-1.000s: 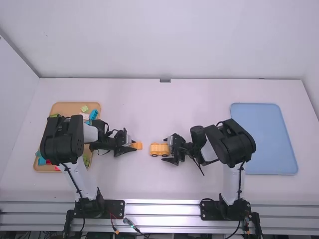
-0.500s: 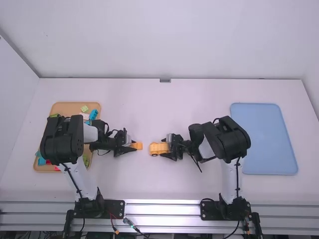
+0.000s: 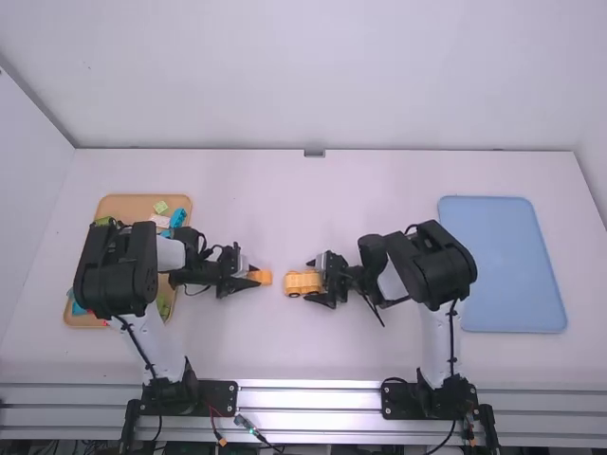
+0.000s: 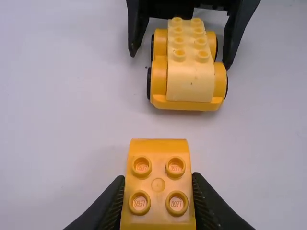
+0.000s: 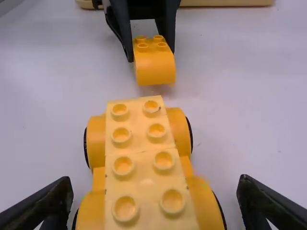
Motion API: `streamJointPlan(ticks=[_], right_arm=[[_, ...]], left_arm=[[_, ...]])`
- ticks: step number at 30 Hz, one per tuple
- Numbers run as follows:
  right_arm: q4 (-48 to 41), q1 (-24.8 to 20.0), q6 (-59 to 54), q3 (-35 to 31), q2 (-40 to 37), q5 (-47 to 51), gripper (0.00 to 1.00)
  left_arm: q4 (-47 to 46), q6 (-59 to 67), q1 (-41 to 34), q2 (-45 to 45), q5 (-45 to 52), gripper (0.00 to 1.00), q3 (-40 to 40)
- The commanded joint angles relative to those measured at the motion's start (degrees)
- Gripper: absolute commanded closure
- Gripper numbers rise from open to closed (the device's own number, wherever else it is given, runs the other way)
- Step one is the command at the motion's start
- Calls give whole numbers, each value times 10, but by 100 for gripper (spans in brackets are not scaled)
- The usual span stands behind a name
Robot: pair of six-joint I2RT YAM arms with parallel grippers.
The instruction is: Assemble lego blocks to make yellow taxi
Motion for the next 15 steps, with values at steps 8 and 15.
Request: streamJointPlan(ticks=[8, 15], right_arm=[[-104, 25, -76, 56, 7, -40, 28], [-113, 30, -75, 60, 7, -13, 45]], left_arm=[[-5, -4, -12, -26, 33, 98, 1], [-5, -4, -11, -53, 52, 98, 1]])
